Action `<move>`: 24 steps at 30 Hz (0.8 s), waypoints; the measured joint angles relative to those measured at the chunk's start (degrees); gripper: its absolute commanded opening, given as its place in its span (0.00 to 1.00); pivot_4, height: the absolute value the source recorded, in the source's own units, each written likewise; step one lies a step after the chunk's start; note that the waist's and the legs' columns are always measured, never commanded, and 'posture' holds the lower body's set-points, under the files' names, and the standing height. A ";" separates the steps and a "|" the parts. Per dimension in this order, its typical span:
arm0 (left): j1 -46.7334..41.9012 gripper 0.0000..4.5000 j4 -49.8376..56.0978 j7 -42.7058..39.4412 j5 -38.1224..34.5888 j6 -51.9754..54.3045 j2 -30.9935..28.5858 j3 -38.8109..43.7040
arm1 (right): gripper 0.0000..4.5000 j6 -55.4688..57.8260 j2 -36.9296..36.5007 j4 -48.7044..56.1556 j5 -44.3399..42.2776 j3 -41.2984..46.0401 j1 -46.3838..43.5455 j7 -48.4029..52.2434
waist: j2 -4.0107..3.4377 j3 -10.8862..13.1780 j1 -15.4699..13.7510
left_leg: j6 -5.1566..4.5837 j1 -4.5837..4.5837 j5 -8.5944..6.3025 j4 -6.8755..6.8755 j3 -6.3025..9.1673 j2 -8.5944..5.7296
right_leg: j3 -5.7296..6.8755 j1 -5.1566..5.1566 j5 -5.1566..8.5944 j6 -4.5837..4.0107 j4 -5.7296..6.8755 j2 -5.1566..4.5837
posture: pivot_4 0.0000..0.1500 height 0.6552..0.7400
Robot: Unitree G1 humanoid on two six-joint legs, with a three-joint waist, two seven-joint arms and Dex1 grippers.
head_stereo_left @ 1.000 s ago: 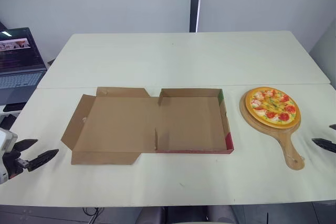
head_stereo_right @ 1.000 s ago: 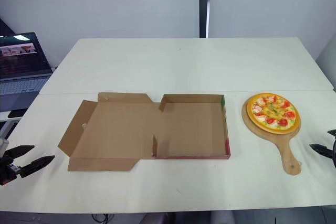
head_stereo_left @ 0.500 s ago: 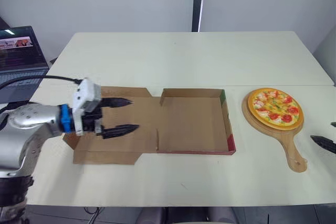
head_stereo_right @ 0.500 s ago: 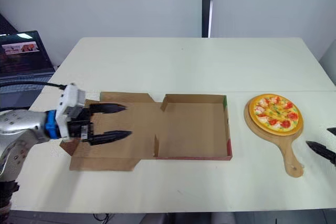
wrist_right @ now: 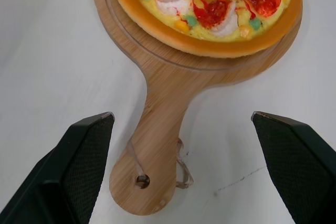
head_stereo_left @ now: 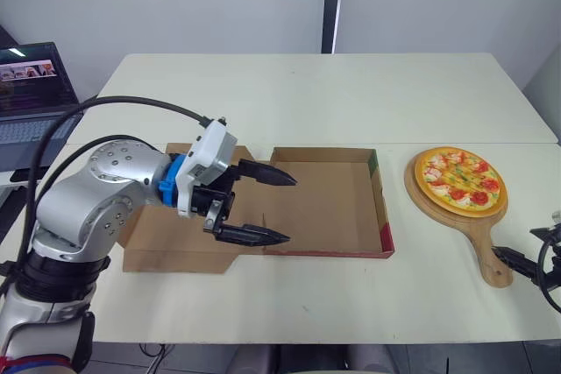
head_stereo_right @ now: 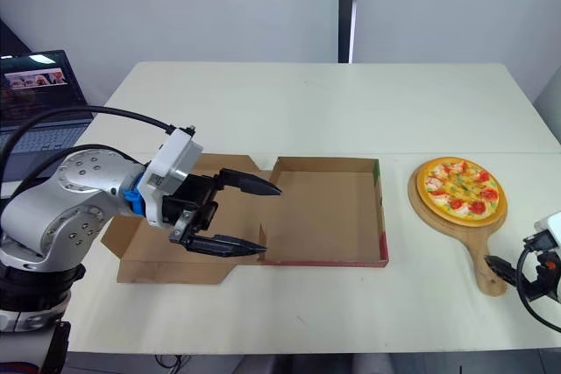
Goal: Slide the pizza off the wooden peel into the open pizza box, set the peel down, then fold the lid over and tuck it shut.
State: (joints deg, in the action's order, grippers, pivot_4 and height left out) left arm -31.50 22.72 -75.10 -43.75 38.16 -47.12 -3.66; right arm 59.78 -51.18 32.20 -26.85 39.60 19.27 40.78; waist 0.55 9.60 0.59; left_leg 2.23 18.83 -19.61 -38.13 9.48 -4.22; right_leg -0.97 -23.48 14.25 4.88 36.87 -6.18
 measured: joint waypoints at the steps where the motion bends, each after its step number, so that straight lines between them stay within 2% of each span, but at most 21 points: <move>1: -0.02 1.00 0.26 0.09 -0.10 0.10 0.27 -0.51 | 1.00 0.92 0.00 -0.39 -0.15 -1.62 -1.29 -0.76 | 0.01 0.01 -0.03 | 0.00 0.00 0.00 0.00 0.01 0.01 | 0.01 0.00 0.00 0.00 0.00 0.00 | 1.00 1.00; 9: 0.62 1.00 2.32 1.70 -0.12 0.15 1.56 -0.82 | 1.00 4.57 0.07 -10.94 1.43 -14.76 -12.68 -6.51 | 0.05 0.03 -0.29 | 0.01 0.02 0.01 0.00 0.01 -0.02 | 0.00 -0.01 0.00 0.00 -0.01 -0.01 | 1.00 1.00; 15: 1.36 1.00 2.69 2.79 -0.09 0.13 1.94 -0.83 | 1.00 5.82 -0.03 -15.10 1.88 -17.68 -17.06 -7.54 | 0.30 -0.10 -0.31 | 0.01 -0.01 0.01 -0.04 0.03 0.00 | 0.02 0.03 -0.01 0.00 -0.01 0.00 | 1.00 1.00; 18: 1.54 1.00 2.77 3.29 -0.08 0.12 2.20 -0.85 | 0.87 5.68 -0.04 -16.73 2.15 -18.60 -18.07 -7.61 | 0.58 -0.24 -0.29 | 0.01 -0.03 0.01 -0.09 0.03 0.00 | 0.02 0.08 -0.02 0.02 -0.02 0.01 | 1.00 1.00; 24: 1.62 1.00 3.29 3.85 -0.03 0.08 2.30 -0.87 | 0.45 5.37 0.49 -18.38 2.72 -18.54 -18.64 -7.67 | 0.78 -0.35 -0.29 | 0.01 -0.06 0.00 -0.11 0.05 0.01 | 0.02 0.12 -0.02 0.03 -0.02 0.03 | 1.00 1.00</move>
State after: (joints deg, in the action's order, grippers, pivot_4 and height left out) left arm -29.88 26.01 -71.25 -43.78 38.24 -44.83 -4.52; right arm 65.15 -50.69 13.82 -24.12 21.06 0.63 33.11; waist 1.33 9.25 0.29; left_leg 2.24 18.77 -19.61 -38.24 9.52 -4.21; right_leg -0.95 -23.36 14.23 4.92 36.85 -6.16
